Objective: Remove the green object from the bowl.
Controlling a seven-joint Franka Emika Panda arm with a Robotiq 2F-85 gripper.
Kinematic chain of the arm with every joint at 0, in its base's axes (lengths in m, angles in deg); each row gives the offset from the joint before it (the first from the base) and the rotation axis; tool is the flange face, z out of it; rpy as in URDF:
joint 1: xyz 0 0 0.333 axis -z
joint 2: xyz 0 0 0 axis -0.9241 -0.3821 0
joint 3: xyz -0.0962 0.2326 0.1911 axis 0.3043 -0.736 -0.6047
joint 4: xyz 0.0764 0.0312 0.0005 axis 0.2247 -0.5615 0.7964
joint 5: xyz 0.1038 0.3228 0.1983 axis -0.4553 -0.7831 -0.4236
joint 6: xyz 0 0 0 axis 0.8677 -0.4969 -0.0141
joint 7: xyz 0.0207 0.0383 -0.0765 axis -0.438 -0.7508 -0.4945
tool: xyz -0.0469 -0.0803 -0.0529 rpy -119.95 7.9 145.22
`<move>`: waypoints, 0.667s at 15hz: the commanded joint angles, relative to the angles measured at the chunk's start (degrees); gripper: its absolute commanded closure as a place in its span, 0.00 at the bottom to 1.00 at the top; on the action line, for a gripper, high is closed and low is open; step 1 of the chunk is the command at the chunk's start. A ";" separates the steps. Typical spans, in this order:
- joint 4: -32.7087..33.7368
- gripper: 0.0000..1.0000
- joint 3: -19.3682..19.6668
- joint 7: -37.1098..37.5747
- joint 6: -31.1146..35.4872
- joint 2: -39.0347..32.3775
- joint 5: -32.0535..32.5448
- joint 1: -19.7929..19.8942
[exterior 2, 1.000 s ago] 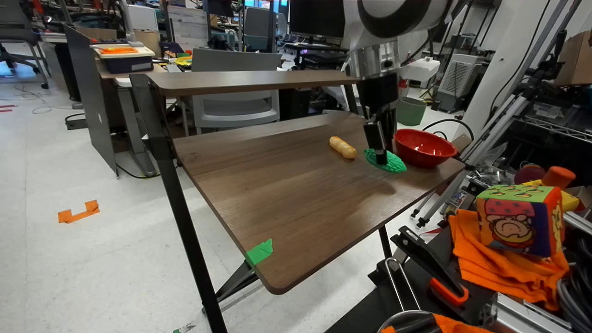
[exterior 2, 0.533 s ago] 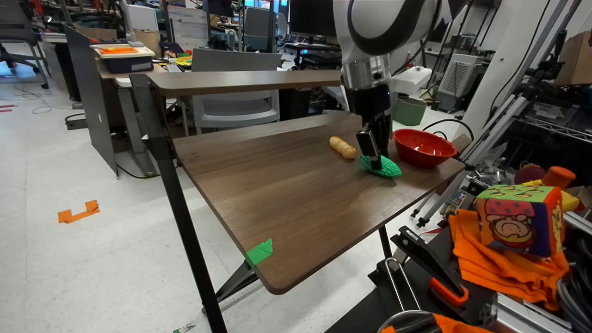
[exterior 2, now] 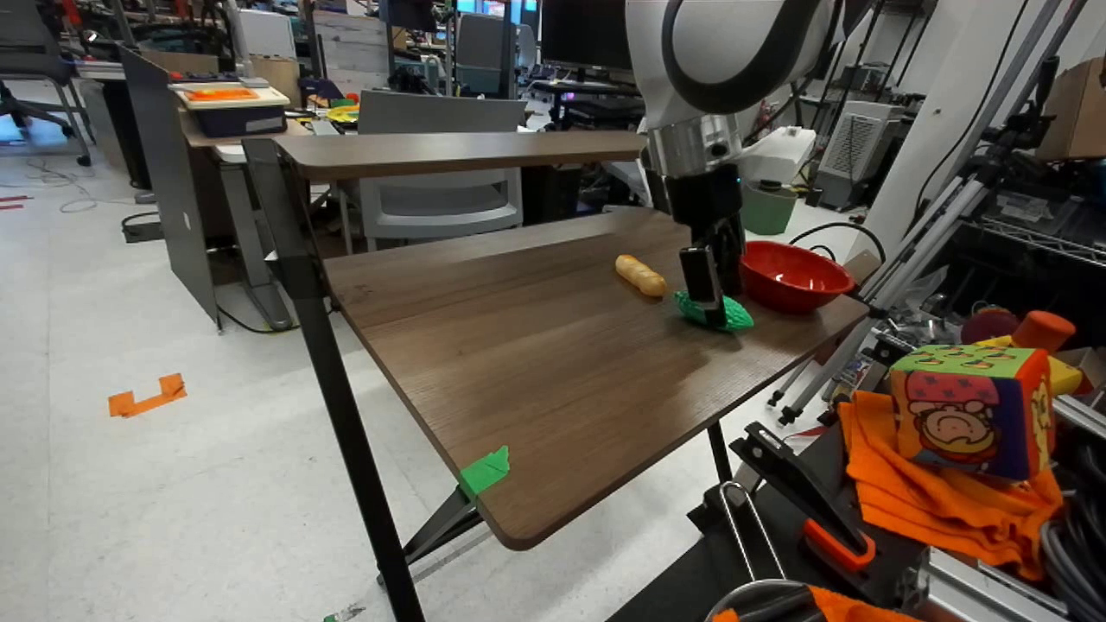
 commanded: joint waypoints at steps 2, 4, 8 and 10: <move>-10.17 0.00 -0.84 -4.30 1.45 11.13 -1.79 2.80; -14.26 0.00 -1.93 -6.58 1.83 17.45 -7.66 5.94; -11.90 0.00 -0.70 -5.85 0.04 16.04 -6.74 4.99; -12.91 0.00 -0.77 -5.93 0.06 17.01 -6.96 5.08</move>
